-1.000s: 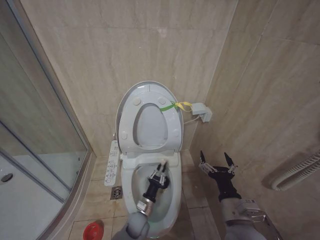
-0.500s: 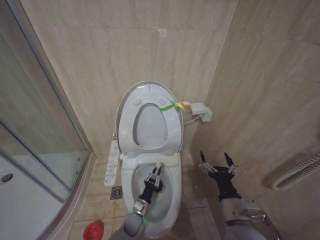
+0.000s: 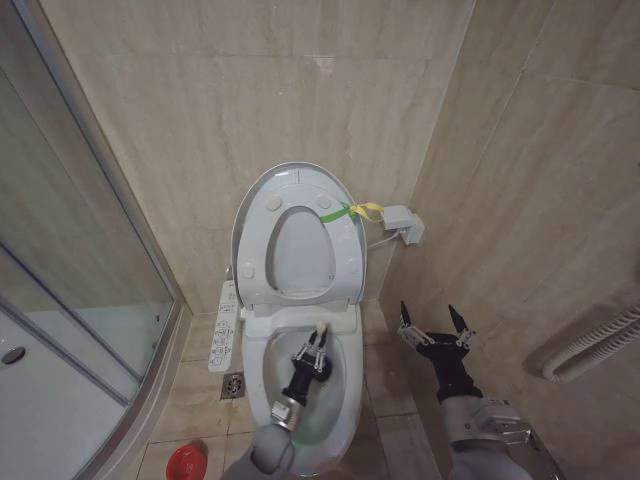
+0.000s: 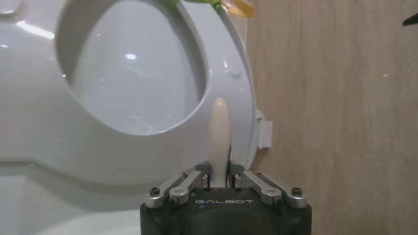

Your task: Open the toilet lid, clean the toilet bowl with a toilet brush, close the toilet lid, and flush.

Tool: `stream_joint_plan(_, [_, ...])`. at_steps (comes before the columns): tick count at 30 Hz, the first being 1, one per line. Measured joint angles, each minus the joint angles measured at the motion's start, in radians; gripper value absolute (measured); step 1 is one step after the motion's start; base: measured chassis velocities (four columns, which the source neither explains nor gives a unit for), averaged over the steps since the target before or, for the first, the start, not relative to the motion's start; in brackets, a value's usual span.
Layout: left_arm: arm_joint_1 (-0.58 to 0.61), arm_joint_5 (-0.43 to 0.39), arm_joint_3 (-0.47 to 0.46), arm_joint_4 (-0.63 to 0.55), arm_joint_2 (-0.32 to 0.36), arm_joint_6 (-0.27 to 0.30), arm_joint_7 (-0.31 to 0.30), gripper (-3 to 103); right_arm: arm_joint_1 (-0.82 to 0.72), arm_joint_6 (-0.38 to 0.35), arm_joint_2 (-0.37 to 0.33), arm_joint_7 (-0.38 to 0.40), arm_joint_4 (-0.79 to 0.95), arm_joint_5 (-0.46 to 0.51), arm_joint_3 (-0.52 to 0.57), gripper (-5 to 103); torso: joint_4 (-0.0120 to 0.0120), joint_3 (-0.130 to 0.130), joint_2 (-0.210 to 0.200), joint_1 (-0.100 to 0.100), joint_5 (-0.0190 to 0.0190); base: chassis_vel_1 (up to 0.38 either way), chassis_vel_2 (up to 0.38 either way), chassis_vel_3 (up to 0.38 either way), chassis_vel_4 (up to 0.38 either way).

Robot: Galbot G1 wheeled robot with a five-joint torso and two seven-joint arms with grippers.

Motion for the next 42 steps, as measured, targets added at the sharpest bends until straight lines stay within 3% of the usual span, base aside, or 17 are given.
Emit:
stream_joint_plan(13, [-0.010, 0.018, -0.031, 0.148, -0.019, -0.043, 0.001, 18, 0.000, 0.000, 0.000, 0.000, 0.000, 0.000, 0.000, 100, 0.0002, 0.000, 0.000, 0.000, 0.0002, 0.000, 0.000, 0.000, 0.000])
stream_joint_plan(24, [-0.024, 0.022, -0.003, 0.050, -0.050, -0.021, -0.004, 18, 0.000, 0.000, 0.000, 0.000, 0.000, 0.000, 0.000, 100, -0.0002, 0.000, 0.000, 0.000, -0.0001, 0.000, 0.000, 0.000, 0.000])
stream_joint_plan(29, [-0.030, 0.027, -0.002, 0.069, -0.058, -0.024, -0.002, 18, 0.000, 0.000, 0.000, 0.000, 0.000, 0.000, 0.000, 100, -0.0001, 0.000, 0.000, 0.000, -0.0001, 0.000, 0.000, 0.000, 0.000])
stream_joint_plan(35, [-0.060, 0.072, -0.046, 0.179, -0.056, -0.052, -0.001, 18, 0.000, 0.000, 0.000, 0.000, 0.000, 0.000, 0.000, 100, 0.0002, 0.000, 0.000, 0.000, 0.0000, 0.000, 0.000, 0.000, 0.000])
stream_joint_plan(42, [-0.066, 0.074, -0.043, 0.115, -0.048, -0.049, -0.001, 18, 0.000, 0.000, 0.000, 0.000, 0.000, 0.000, 0.000, 100, -0.0001, 0.000, 0.000, 0.000, 0.0000, 0.000, 0.000, 0.000, 0.000])
